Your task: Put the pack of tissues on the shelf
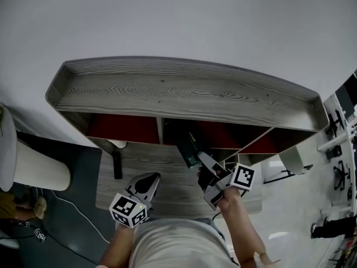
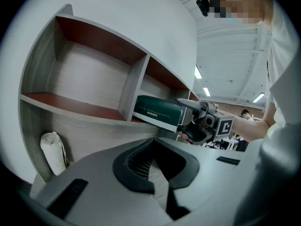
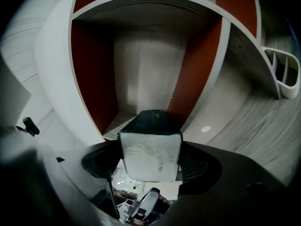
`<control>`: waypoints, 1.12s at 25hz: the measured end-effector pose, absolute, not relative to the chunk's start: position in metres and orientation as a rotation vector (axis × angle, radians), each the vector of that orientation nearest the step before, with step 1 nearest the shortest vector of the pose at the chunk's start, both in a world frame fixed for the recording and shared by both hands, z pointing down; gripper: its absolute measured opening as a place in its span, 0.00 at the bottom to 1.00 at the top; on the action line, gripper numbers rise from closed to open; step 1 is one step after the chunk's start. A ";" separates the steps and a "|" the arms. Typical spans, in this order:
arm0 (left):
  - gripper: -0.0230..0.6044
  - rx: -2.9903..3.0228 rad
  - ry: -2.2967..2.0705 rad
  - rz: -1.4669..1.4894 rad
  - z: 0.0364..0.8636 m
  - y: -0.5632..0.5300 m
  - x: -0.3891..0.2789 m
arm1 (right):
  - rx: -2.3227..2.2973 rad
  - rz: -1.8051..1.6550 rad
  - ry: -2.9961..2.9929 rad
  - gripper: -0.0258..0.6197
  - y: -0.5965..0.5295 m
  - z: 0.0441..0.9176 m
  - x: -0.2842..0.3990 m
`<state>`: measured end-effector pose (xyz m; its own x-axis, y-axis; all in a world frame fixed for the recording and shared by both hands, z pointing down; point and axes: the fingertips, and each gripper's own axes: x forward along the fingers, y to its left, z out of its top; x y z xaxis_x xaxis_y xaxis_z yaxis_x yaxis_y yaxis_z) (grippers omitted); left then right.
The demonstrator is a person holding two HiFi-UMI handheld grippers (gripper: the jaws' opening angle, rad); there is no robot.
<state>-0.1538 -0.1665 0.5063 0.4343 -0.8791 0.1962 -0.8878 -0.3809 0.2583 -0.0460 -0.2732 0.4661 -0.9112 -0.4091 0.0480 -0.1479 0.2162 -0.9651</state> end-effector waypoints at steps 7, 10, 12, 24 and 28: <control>0.06 2.372 -1.487 0.032 0.510 -0.173 -0.151 | -0.615 -1.580 2.377 0.64 -0.290 0.444 -0.042; 0.06 2.377 -1.475 0.033 0.511 -0.174 -0.147 | -0.704 -1.452 2.475 0.65 -0.295 0.438 -0.037; 0.06 2.380 -1.469 0.035 0.511 -0.176 -0.146 | -0.738 -1.396 2.502 0.66 -0.300 0.436 -0.034; 0.06 2.383 -1.459 0.041 0.512 -0.175 -0.143 | -1.239 -0.952 2.722 0.65 -0.331 0.436 0.003; 0.06 2.383 -1.457 0.039 0.512 -0.175 -0.143 | -1.242 -0.814 2.862 0.58 -0.337 0.430 -0.012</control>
